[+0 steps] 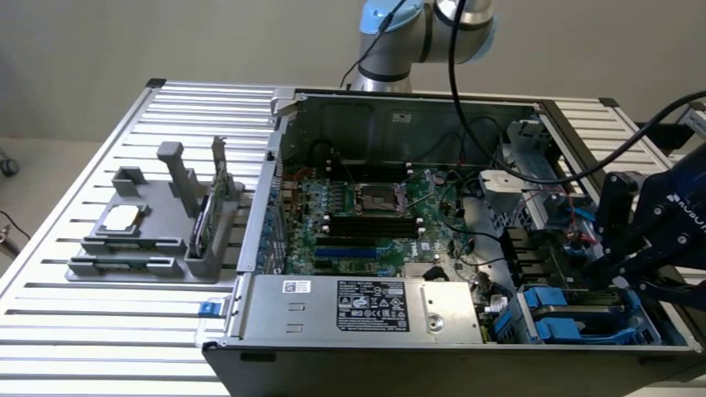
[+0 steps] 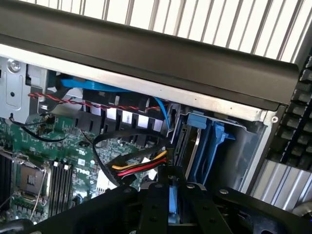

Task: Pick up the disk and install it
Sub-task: 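Insert the first disk wire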

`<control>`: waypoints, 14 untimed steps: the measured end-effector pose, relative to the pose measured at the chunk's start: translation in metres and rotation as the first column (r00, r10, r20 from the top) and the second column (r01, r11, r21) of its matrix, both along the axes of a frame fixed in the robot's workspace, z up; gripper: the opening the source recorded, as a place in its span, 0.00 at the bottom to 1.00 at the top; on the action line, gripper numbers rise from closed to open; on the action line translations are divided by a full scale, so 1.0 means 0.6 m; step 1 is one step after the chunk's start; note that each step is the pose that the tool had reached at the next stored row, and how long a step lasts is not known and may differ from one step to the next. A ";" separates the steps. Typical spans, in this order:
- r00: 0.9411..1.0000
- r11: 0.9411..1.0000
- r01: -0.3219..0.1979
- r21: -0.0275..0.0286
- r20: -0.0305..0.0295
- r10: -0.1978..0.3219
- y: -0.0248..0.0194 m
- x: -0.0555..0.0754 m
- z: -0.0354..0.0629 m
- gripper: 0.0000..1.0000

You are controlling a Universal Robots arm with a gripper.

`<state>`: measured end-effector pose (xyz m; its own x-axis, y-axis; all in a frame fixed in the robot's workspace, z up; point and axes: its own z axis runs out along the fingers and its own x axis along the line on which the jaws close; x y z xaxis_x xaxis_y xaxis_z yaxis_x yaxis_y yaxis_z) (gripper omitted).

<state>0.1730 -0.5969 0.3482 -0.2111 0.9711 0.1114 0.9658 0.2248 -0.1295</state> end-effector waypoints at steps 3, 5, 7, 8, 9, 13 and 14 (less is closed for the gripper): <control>1.000 1.000 0.020 -0.015 -0.002 -0.020 -0.0004 0.000 0.000 0.16; 0.999 0.999 0.034 -0.023 -0.003 -0.034 -0.0006 0.000 0.000 0.16; 0.999 0.998 0.050 -0.029 -0.007 -0.050 -0.0006 0.001 0.000 0.16; 0.998 0.998 0.059 -0.032 -0.009 -0.060 -0.0007 0.001 0.000 0.16; 0.998 0.997 0.070 -0.033 -0.009 -0.070 -0.0007 0.001 0.000 0.16; 0.993 0.993 0.114 -0.033 -0.009 -0.114 -0.0003 0.002 -0.002 0.16; 0.992 0.992 0.126 -0.033 -0.009 -0.126 -0.0003 0.003 -0.003 0.16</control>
